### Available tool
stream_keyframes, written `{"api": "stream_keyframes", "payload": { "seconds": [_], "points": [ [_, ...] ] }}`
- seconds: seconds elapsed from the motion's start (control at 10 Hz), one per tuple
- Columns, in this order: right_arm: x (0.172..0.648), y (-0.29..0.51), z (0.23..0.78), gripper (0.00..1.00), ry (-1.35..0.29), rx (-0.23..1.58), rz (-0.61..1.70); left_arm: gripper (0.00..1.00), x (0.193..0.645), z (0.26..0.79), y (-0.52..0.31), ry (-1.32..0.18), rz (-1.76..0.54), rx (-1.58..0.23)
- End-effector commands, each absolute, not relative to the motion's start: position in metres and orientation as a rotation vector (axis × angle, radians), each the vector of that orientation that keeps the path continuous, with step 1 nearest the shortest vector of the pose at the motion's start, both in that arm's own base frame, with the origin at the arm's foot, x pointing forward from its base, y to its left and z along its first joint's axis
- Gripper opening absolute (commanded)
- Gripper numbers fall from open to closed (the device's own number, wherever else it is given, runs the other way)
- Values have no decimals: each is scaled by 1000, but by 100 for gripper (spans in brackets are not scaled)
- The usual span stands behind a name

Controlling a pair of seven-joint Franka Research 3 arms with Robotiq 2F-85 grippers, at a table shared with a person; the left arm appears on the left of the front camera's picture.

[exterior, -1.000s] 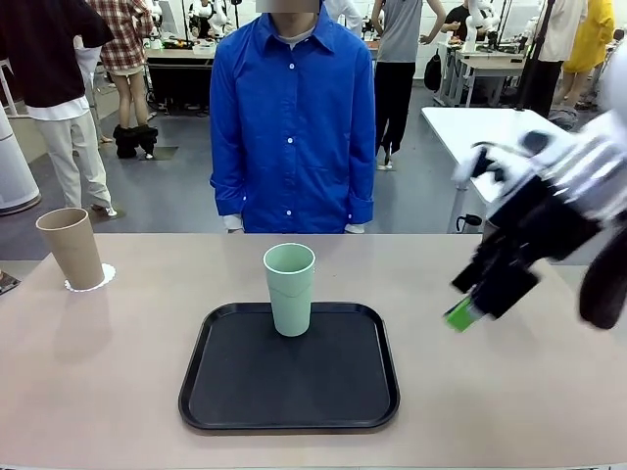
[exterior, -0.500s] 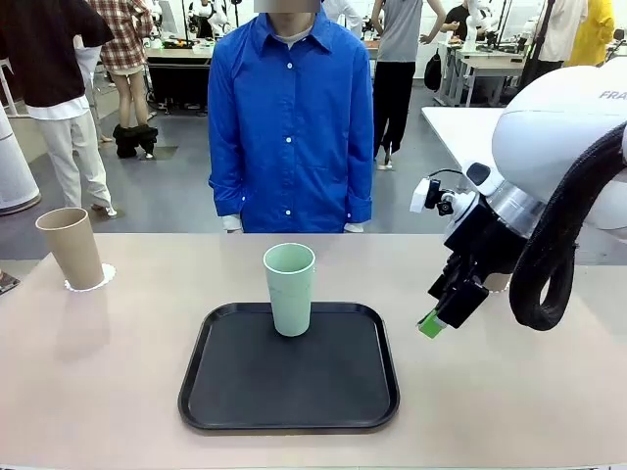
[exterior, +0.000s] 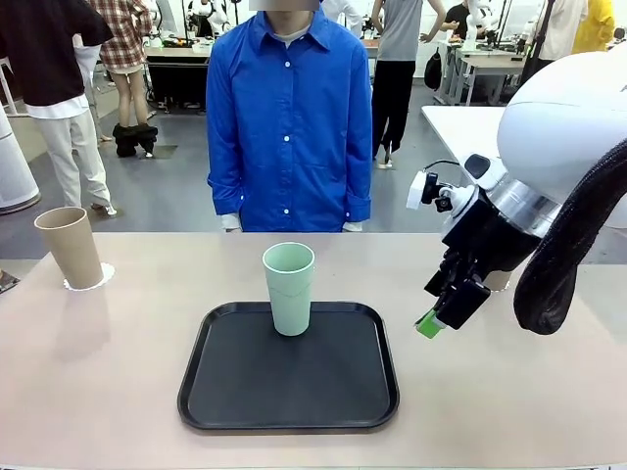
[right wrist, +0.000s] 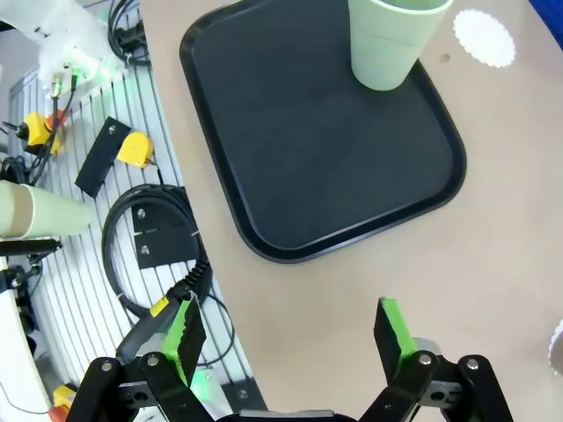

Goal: Place coasters on the table and set cups on them.
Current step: Take one Reusable plastic cup from the Flat Tray and place it on a coaster set by the human.

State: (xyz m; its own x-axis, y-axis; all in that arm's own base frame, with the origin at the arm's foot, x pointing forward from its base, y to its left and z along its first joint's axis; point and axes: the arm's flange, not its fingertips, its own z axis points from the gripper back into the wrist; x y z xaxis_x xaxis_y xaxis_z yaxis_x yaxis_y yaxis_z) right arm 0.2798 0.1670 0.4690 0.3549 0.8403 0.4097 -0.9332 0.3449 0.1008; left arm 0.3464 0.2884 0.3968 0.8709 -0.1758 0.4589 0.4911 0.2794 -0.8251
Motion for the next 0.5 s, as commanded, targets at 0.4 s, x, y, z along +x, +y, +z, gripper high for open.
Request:
{"api": "stream_keyframes", "payload": {
  "seconds": [0.4],
  "points": [
    [393,174,497,100,-569,513,1470,100,346,399,289,-303,-452,-1207]
  ]
}}
